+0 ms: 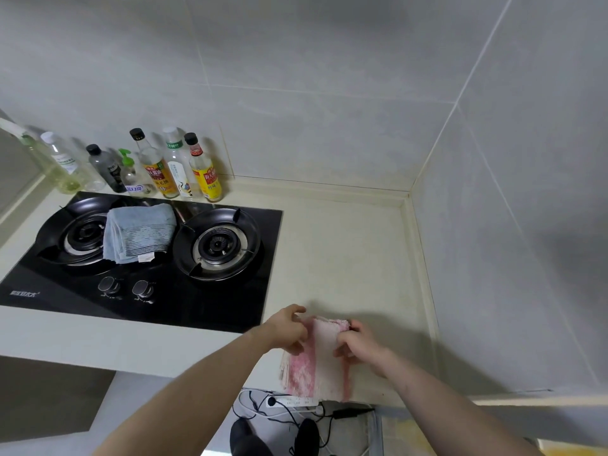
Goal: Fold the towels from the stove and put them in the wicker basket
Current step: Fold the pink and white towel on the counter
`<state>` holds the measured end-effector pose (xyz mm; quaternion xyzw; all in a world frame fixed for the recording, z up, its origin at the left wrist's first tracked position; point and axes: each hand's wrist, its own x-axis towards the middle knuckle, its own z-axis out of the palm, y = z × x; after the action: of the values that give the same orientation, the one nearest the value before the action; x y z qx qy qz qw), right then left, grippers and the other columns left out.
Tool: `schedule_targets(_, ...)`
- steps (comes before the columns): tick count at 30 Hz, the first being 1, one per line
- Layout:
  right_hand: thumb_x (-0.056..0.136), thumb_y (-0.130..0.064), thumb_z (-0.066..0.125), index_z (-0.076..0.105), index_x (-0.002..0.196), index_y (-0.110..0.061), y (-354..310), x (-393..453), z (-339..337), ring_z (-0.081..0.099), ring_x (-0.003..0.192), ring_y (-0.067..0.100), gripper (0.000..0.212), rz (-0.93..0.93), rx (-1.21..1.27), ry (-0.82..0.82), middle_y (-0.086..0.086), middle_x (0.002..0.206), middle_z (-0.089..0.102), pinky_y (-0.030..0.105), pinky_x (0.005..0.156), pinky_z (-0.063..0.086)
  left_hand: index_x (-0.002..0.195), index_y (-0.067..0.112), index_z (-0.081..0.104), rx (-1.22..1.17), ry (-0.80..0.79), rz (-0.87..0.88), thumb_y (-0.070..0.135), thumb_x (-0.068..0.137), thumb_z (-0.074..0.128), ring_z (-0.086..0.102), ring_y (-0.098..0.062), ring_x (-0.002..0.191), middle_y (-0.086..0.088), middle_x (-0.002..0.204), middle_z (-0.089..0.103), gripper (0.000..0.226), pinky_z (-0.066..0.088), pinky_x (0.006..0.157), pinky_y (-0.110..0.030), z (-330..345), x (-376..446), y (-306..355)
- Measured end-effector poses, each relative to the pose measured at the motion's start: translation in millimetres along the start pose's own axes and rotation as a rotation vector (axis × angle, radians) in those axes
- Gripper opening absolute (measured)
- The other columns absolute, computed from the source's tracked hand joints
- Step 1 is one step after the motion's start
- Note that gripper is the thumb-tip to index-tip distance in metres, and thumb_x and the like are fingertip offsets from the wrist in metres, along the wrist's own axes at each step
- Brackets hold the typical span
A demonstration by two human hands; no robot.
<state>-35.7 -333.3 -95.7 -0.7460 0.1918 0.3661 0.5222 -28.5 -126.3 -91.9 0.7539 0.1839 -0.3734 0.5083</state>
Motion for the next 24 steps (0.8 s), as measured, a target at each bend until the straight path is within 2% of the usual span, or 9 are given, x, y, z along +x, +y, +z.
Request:
schedule_targets(3, 0.084, -0.014, 0.065, 0.065, 0.109, -0.022, 0.1, -1.4, -3.4, 0.077, 0.075, 0.023, 0.026, 0.000, 0.006, -0.041, 0.004, 0.083, 0.071, 0.024, 0.057, 0.053, 0.156, 0.030, 0.034, 0.199, 0.020, 0.089, -0.005, 0.082, 0.060, 0.075, -0.030, 0.075, -0.002, 0.145, 0.036, 0.086, 0.063, 0.060, -0.037, -1.8, -0.2, 4.0)
schedule_targets(7, 0.088, -0.010, 0.064, 0.068, 0.104, -0.017, -2.5, -3.7, -1.4, 0.072, 0.062, 0.018, 0.018, -0.056, -0.074, -0.066, 0.001, 0.075, 0.065, 0.021, 0.052, 0.049, 0.157, 0.037, 0.030, 0.421, -0.054, 0.139, 0.001, 0.079, 0.053, 0.076, -0.023, 0.067, -0.006, 0.127, 0.061, 0.089, 0.061, 0.058, -0.030, 0.8, -7.8, 15.7)
schedule_targets(9, 0.089, -0.006, 0.064, 0.068, 0.089, -0.020, -4.4, -5.9, 0.8, 0.066, 0.056, 0.014, 0.015, -0.086, -0.099, -0.066, -0.001, 0.069, 0.061, 0.016, 0.046, 0.045, 0.152, 0.032, 0.039, 0.556, -0.110, 0.145, 0.006, 0.081, 0.051, 0.074, -0.023, 0.062, -0.004, 0.126, 0.063, 0.077, 0.060, 0.058, -0.026, 0.9, -11.0, 22.0)
schedule_targets(11, 0.088, -0.004, 0.065, 0.065, 0.076, -0.023, -4.6, -4.8, 1.8, 0.060, 0.054, 0.010, 0.022, -0.117, -0.143, -0.059, -0.004, 0.064, 0.058, 0.015, 0.047, 0.044, 0.135, 0.024, 0.053, 0.665, -0.149, 0.143, 0.010, 0.082, 0.052, 0.076, -0.025, 0.067, -0.005, 0.111, 0.071, 0.055, 0.055, 0.055, -0.021, -1.0, -11.8, 24.8)
schedule_targets(13, 0.087, -0.002, 0.064, 0.063, 0.074, -0.017, -2.9, -3.5, 1.4, 0.058, 0.054, 0.011, 0.020, -0.136, -0.180, -0.049, -0.001, 0.065, 0.057, 0.017, 0.048, 0.044, 0.117, 0.019, 0.061, 0.685, -0.138, 0.126, 0.012, 0.084, 0.055, 0.078, -0.025, 0.072, -0.007, 0.097, 0.072, 0.034, 0.055, 0.054, -0.021, -2.8, -11.0, 23.4)
schedule_targets(16, 0.088, 0.004, 0.058, 0.061, 0.079, -0.012, 0.1, -1.0, 0.1, 0.064, 0.048, 0.014, 0.018, -0.172, -0.150, 0.010, 0.007, 0.069, 0.057, 0.020, 0.043, 0.047, 0.101, 0.017, 0.065, 0.587, 0.003, 0.158, 0.018, 0.083, 0.052, 0.073, -0.020, 0.059, -0.005, 0.088, 0.070, 0.021, 0.056, 0.050, -0.023, -4.4, -9.8, 15.3)
schedule_targets(18, 0.088, 0.008, 0.056, 0.066, 0.079, -0.011, 1.1, 0.6, 0.1, 0.071, 0.054, 0.017, 0.024, -0.205, -0.106, 0.044, 0.007, 0.071, 0.063, 0.023, 0.044, 0.051, 0.095, 0.019, 0.065, 0.530, 0.121, 0.203, 0.024, 0.081, 0.052, 0.067, -0.017, 0.055, -0.003, 0.086, 0.070, 0.020, 0.054, 0.048, -0.023, -3.1, -8.7, 7.6)
schedule_targets(22, 0.082, 0.009, 0.067, 0.075, 0.082, -0.025, 3.5, 4.5, 2.5, 0.075, 0.071, 0.017, 0.035, -0.255, -0.045, 0.093, 0.003, 0.078, 0.074, 0.039, 0.067, 0.063, 0.084, 0.027, 0.060, 0.484, 0.307, 0.315, 0.031, 0.073, 0.058, 0.065, -0.015, 0.071, 0.007, 0.079, 0.067, 0.012, 0.053, 0.056, -0.030, 3.6, -7.0, -9.1)
schedule_targets(24, 0.079, 0.005, 0.070, 0.074, 0.084, -0.030, 7.6, 5.0, 0.5, 0.070, 0.068, 0.013, 0.035, -0.319, -0.100, 0.146, 0.001, 0.079, 0.075, 0.038, 0.067, 0.063, 0.088, 0.029, 0.062, 0.468, 0.374, 0.387, 0.030, 0.073, 0.063, 0.063, -0.013, 0.077, 0.010, 0.084, 0.065, 0.014, 0.053, 0.063, -0.032, 7.3, -8.1, -15.3)
